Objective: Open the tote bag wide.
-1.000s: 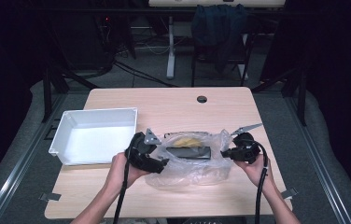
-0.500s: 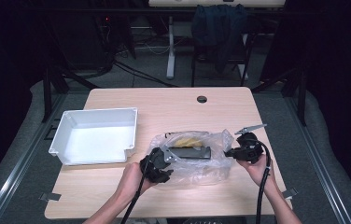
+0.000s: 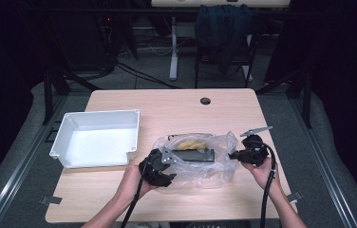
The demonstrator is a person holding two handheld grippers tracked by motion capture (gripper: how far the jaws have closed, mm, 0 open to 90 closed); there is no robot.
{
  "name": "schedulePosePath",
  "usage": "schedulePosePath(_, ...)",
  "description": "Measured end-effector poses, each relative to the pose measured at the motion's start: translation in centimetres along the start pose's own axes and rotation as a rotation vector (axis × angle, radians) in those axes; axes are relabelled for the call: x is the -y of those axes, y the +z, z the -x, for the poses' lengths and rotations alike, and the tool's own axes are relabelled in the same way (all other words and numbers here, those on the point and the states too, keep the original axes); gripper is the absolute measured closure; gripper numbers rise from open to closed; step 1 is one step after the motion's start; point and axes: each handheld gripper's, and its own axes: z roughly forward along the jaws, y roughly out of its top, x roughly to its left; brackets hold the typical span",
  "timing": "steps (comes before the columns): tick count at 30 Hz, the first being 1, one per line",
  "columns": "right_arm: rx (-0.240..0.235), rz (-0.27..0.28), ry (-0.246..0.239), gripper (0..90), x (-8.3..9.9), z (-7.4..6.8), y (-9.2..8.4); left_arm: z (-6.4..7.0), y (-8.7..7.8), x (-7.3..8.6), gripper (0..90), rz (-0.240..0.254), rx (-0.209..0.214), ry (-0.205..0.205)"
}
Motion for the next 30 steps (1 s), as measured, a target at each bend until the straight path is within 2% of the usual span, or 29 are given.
schedulePosePath(1, -0.003, 0.0, 0.007, 88.6, 0.0, 0.0, 0.2, 0.3, 0.5, -0.2, 40.1, -0.023, -0.02, 0.023)
schedulePosePath(3, -0.004, -0.018, -0.001, 88.6, 0.0, -0.2, 0.6, 0.6, 1.4, -0.4, 41.0, -0.047, -0.057, 0.041)
schedulePosePath(5, 0.004, -0.024, -0.012, 88.6, 0.0, -0.4, 0.7, 0.9, 2.0, -0.6, 48.3, -0.072, -0.117, 0.08)
schedulePosePath(10, 0.007, -0.024, -0.012, 88.6, -0.1, -0.6, 0.8, 1.3, 3.2, -0.2, 78.4, -0.1, -0.19, 0.138)
schedulePosePath(12, 0.004, -0.005, -0.005, 88.7, -0.1, -0.6, 0.5, 1.2, 3.1, 0.0, 90.0, -0.099, -0.181, 0.142)
schedulePosePath(13, 0.003, 0.002, -0.001, 88.7, -0.1, -0.5, 0.3, 1.2, 3.0, 0.0, 90.0, -0.097, -0.18, 0.143)
schedulePosePath(14, 0.006, 0.003, -0.002, 88.7, -0.2, -0.4, 0.2, 1.0, 2.8, 0.1, 90.0, -0.086, -0.177, 0.135)
schedulePosePath(16, 0.013, 0.007, 0.001, 88.7, -0.1, -0.3, 0.2, 0.5, 2.2, 0.3, 90.0, -0.062, -0.156, 0.088)
schedulePosePath(17, 0.01, 0.007, 0.003, 88.7, -0.1, -0.3, 0.1, 0.3, 1.8, 0.5, 90.0, -0.051, -0.171, 0.075)
schedulePosePath(21, 0.026, 0.016, 0.015, 88.7, 0.0, -0.2, 0.0, -1.3, 0.6, 1.3, 90.0, -0.033, -0.189, 0.01)
schedulePosePath(23, 0.023, 0.013, 0.02, 88.7, 0.0, 0.0, 0.1, -2.1, 0.3, 1.7, 90.0, 0.001, -0.144, -0.039)
schedulePosePath(24, 0.02, 0.011, 0.018, 88.7, 0.0, 0.0, 0.2, -2.1, 0.3, 1.8, 84.4, 0.006, -0.124, -0.051)
schedulePosePath(26, 0.019, 0.009, 0.021, 88.7, 0.0, 0.1, 0.4, -2.1, 0.1, 1.9, 59.3, 0.013, -0.091, -0.053)
schedulePosePath(27, 0.019, 0.001, 0.018, 88.6, 0.0, 0.1, 0.5, -1.9, 0.0, 1.9, 51.6, 0.015, -0.072, -0.043)
schedulePosePath(29, 0.02, -0.003, 0.024, 88.7, 0.0, 0.2, 0.6, -1.4, 0.1, 1.9, 38.6, 0.025, -0.067, -0.029)
schedulePosePath(30, 0.02, -0.007, 0.024, 88.7, 0.1, 0.2, 0.7, -1.2, 0.4, 1.8, 33.9, 0.013, -0.052, -0.02)
